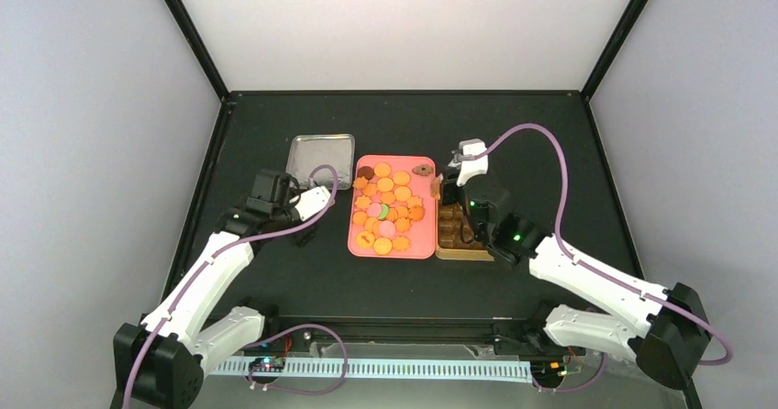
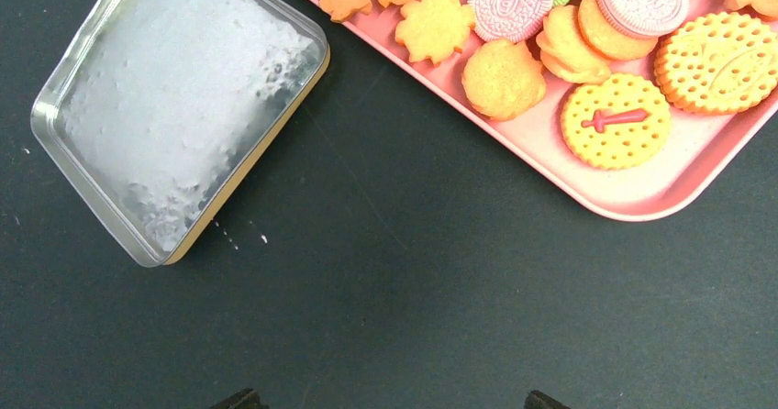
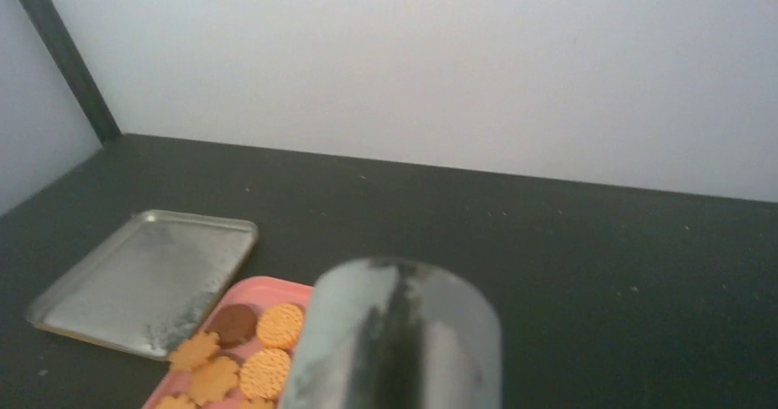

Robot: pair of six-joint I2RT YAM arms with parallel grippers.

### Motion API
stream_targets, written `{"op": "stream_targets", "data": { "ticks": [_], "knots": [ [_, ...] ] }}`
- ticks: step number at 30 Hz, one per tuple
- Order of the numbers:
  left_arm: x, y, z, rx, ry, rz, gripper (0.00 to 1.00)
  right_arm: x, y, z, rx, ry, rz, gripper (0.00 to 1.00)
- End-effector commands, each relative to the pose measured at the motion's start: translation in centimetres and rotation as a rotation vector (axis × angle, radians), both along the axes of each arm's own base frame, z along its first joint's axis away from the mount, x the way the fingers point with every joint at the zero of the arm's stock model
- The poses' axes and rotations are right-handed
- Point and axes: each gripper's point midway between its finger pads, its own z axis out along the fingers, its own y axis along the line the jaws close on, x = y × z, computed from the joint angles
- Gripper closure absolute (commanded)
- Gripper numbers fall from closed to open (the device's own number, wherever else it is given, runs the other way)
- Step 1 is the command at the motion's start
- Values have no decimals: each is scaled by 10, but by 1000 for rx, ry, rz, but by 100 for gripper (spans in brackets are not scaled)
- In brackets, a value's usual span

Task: Pack the cookies
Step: Pick up the fake cookies from the plate, then place the fake cookies in the empty pocket of the box.

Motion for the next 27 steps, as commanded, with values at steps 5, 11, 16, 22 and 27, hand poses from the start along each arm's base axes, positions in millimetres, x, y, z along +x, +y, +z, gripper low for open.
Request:
{"op": "stream_targets", "data": {
  "ticks": [5,11,16,22,27],
  "knots": [
    [3,-3,12,-32,-10,6,25,15,-22,-21,-12,36,-33,93],
    [4,-3,13,-33,-10,6,25,24,-22,-28,-30,36,-35,90],
    [4,-4,13,-40,-7,6,25,31,-19,-31,-37,41,-28,81],
    [3,-5,12,-44,-1,5,25,34,-18,-29,-35,34,-21,65],
    [3,-7,13,-57,6,2,25,34,-18,-21,-38,21,-18,58]
  ]
}}
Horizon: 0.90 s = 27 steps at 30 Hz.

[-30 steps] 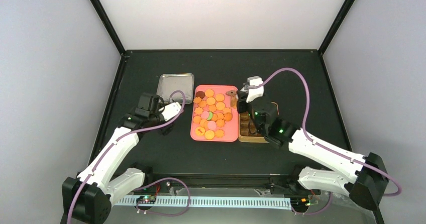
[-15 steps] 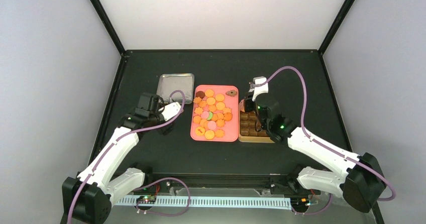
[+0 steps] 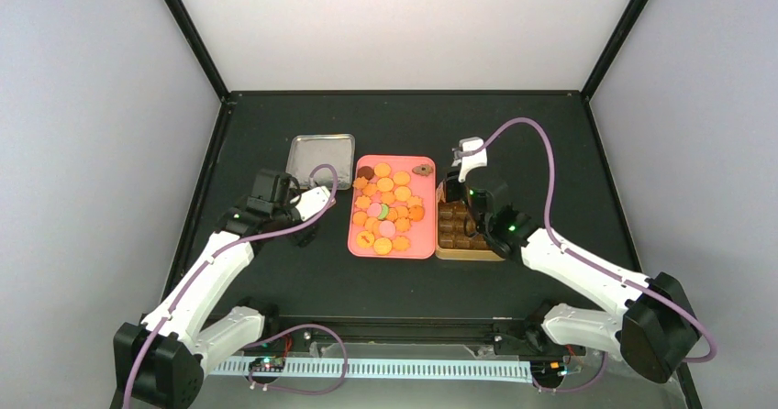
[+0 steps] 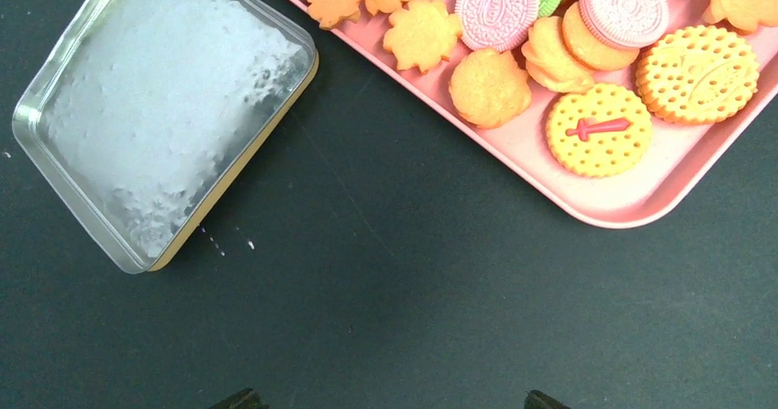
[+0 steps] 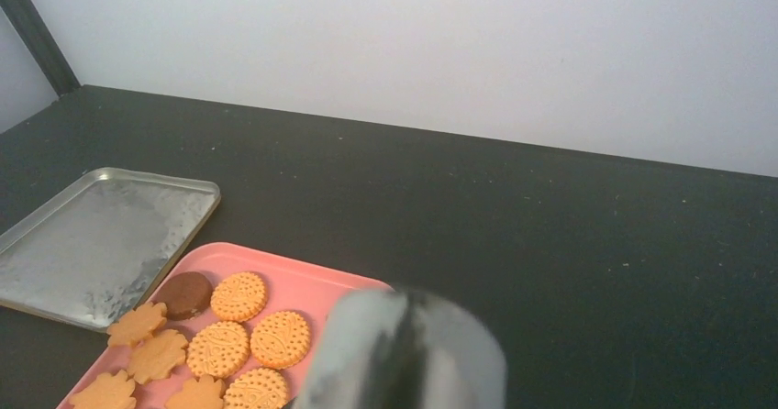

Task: Pack the cookies
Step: Place the fake cookies in the empty pocket of the box.

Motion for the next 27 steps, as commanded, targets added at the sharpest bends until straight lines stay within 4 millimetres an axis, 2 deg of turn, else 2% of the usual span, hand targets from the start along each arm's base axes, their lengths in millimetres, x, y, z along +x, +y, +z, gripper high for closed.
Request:
{"op": "stream_targets", "data": {
  "ticks": [1,7,13,21,27],
  "knots": [
    [4,-4,13,-34,-4,3,25,4,1,25,31,-57,3,58],
    [3,-4,14,-37,-5,2,25,0,-2,38,47,-74,10,60],
    [2,-3,12,-32,4,9,25,-6,-5,54,73,-105,19,71],
    [-3,0,11,-14,11,8,26,0,-4,47,63,-94,0,75],
    [-12,2,6,7,53,-20,27,2,-2,61,72,-122,6,83]
  ]
}}
